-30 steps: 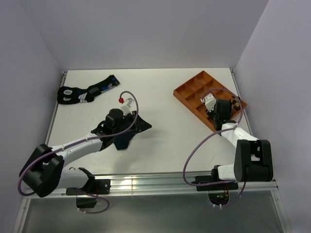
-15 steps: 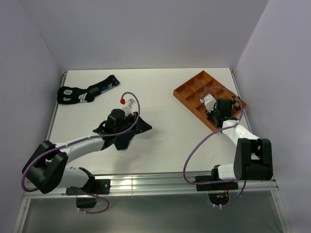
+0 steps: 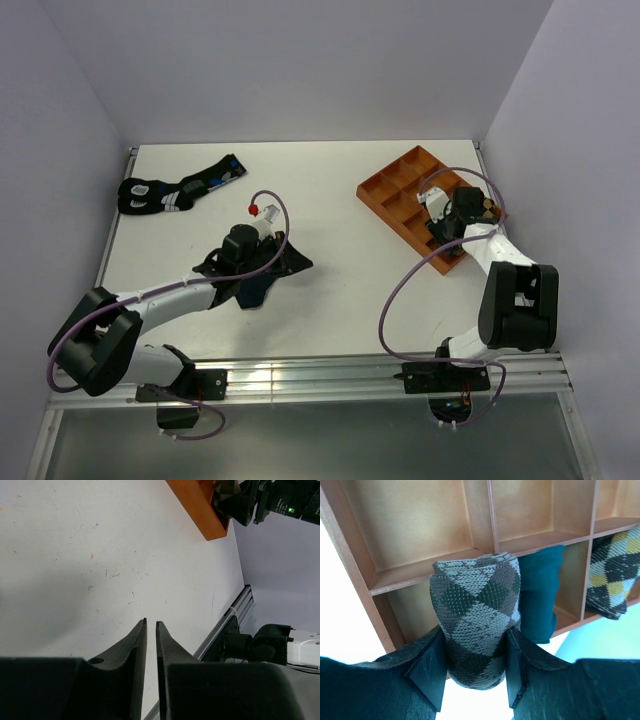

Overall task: Roll the socks
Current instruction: Place the sock in the storage box.

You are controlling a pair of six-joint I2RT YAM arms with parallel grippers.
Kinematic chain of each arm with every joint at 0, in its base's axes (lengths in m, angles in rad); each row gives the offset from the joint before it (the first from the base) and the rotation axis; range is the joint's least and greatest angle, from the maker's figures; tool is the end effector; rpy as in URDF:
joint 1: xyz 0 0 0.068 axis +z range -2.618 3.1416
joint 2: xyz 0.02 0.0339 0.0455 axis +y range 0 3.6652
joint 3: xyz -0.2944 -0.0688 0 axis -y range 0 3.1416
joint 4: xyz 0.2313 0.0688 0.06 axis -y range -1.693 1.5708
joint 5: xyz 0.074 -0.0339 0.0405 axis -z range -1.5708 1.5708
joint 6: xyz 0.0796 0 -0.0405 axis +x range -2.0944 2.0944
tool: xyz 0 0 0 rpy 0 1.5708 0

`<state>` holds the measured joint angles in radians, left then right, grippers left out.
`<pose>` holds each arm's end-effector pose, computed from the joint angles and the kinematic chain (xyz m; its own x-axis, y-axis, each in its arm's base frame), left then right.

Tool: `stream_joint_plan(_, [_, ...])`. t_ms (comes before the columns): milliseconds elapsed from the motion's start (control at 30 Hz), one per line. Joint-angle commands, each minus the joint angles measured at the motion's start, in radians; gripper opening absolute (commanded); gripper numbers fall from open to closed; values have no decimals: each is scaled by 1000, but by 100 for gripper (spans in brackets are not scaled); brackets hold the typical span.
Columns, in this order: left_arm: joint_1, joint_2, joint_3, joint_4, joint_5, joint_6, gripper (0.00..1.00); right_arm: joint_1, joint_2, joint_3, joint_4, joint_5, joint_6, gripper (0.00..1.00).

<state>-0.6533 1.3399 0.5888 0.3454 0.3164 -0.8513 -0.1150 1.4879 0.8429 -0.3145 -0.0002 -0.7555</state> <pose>0.2233 -0.2021 0.2270 -0.8117 -0.2788 -0.5131 0.2946 0.5632 -0.7720 0.3027 -0.0349 0.1900 -0.6708 -0.6127 -0.4179 -0.4743 0.7876 -0.3934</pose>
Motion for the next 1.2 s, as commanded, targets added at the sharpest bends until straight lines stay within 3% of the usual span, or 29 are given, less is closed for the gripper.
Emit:
stream_joint_plan(0, [1,-5,32,14,10,24,18,-40,106,-16,-221,-181,25,0])
stream_joint_plan(367, [0,11,37,10,13,24,17,-55,37,-105,-181,-81,-64,0])
stream_joint_plan(500, [0,30,43,26,27,18,17,-57,57,-64,-276,-106,-61,0])
stream_joint_plan(1167, [1,39,62,9,43,41,17,-57,25,-85,-376,-130,-123,0])
